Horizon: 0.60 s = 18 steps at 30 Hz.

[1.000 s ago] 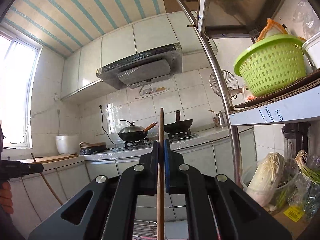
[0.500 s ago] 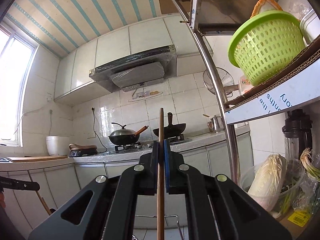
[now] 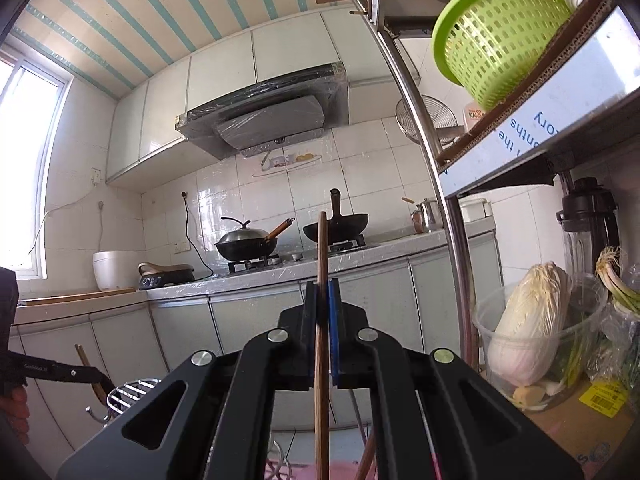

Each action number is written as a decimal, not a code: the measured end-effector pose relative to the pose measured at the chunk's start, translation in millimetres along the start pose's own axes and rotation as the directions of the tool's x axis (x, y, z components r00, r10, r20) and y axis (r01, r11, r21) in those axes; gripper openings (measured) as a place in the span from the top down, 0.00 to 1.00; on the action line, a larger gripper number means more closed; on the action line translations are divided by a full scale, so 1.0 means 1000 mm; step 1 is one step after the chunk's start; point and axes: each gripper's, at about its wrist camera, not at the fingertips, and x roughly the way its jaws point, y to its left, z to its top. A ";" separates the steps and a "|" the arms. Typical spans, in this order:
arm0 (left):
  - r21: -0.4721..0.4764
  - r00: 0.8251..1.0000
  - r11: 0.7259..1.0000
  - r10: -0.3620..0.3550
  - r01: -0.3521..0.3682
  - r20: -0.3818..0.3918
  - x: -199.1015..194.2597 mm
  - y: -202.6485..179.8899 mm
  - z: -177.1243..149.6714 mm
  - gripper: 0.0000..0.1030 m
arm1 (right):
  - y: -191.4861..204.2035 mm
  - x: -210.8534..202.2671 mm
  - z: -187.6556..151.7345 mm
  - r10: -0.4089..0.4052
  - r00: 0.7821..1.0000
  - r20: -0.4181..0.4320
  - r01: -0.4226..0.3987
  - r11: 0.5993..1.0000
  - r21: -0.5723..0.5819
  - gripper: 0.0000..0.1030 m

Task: Organize utensils
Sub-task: 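Carry both wooden chopsticks up into the pink cup and open both tools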

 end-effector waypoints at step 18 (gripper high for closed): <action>-0.023 1.000 0.999 -0.025 0.025 -0.009 -0.007 0.002 -0.005 0.81 | -0.016 -0.010 -0.031 -0.084 0.946 -0.312 0.111 0.991 0.070 0.94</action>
